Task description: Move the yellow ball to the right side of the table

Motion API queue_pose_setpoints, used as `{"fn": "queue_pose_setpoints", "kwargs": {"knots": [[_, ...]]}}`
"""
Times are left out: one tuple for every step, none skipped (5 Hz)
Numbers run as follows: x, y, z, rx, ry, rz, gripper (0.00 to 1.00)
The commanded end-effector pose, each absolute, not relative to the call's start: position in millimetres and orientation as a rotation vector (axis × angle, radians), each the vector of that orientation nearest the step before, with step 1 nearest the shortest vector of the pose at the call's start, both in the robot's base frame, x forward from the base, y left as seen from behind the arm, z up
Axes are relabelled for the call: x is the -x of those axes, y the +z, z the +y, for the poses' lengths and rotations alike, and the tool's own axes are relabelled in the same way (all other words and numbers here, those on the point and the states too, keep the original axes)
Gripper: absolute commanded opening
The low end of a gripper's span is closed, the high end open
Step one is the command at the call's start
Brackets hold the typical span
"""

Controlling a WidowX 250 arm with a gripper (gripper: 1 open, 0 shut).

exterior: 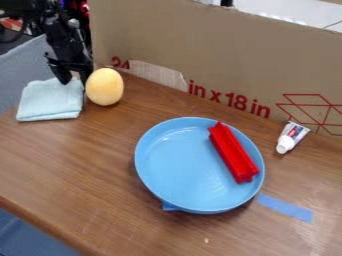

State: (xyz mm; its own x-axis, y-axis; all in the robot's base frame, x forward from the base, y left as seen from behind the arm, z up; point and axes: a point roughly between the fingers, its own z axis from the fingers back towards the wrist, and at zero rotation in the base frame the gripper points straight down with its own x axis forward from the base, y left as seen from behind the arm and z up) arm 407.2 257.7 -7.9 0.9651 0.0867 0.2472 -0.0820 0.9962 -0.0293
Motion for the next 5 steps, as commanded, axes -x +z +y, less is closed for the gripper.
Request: {"fn": "queue_pose_setpoints", "kwargs": {"knots": [[-411.4, 16.5, 261.3, -0.015, 0.091, -0.306, 1.0], [-411.5, 0.1, 260.6, -0.009, 0.091, -0.307, 1.0], [-406.0, -0.6, 254.4, -0.006, 0.085, -0.313, 1.0], [-417.4, -7.7, 245.5, -0.003, 0.094, -0.317, 1.0], [-401.5, 2.8, 241.9, -0.008, 0.089, -0.304, 1.0]]}}
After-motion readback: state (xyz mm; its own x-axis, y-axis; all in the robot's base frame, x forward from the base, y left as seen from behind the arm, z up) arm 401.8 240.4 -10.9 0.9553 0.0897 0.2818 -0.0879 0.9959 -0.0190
